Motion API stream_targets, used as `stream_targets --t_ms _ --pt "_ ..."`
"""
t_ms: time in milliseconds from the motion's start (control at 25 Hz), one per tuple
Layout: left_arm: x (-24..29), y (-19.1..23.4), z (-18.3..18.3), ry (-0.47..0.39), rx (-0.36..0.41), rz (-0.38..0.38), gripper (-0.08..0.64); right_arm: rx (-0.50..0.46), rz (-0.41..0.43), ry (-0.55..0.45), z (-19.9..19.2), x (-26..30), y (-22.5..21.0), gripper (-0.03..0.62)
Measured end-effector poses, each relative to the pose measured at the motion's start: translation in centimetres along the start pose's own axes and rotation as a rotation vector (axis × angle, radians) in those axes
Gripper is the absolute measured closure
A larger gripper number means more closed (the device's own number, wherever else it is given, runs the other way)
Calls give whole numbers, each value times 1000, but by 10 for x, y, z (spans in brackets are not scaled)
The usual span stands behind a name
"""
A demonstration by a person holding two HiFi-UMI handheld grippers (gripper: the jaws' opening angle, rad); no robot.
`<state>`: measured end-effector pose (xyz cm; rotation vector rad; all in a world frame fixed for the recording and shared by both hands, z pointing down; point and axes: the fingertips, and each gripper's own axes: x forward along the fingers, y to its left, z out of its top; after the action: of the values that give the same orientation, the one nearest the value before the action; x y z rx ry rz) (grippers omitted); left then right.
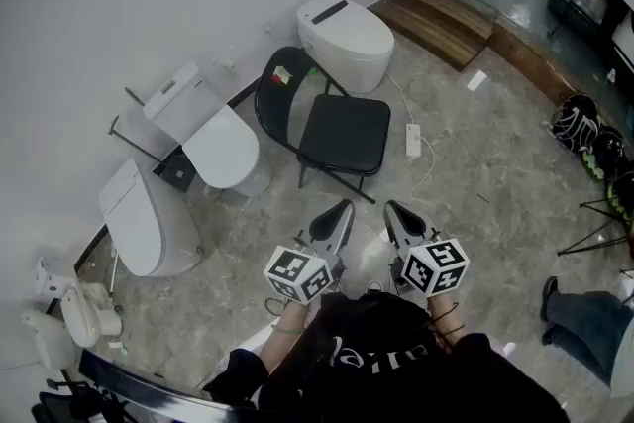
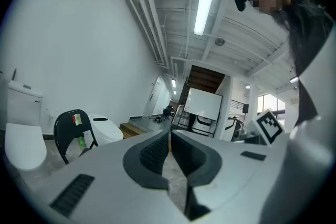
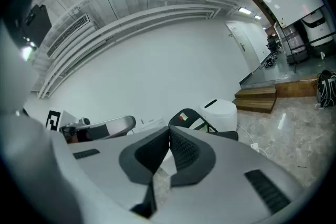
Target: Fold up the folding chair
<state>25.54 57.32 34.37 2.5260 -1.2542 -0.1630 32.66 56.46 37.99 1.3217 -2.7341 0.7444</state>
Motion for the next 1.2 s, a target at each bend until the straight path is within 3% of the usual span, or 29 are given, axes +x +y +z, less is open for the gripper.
stream_targets --t_ms 600,920,1200 --pt "30 6 -25 34 -29 49 548 58 20 6 -1 10 -44 578" --pt "55 55 -20 39 -53 36 548 76 -13 22 2 52 -58 578" --pt "80 125 12 39 -52 -3 548 103 -46 4 25 125 -57 578"
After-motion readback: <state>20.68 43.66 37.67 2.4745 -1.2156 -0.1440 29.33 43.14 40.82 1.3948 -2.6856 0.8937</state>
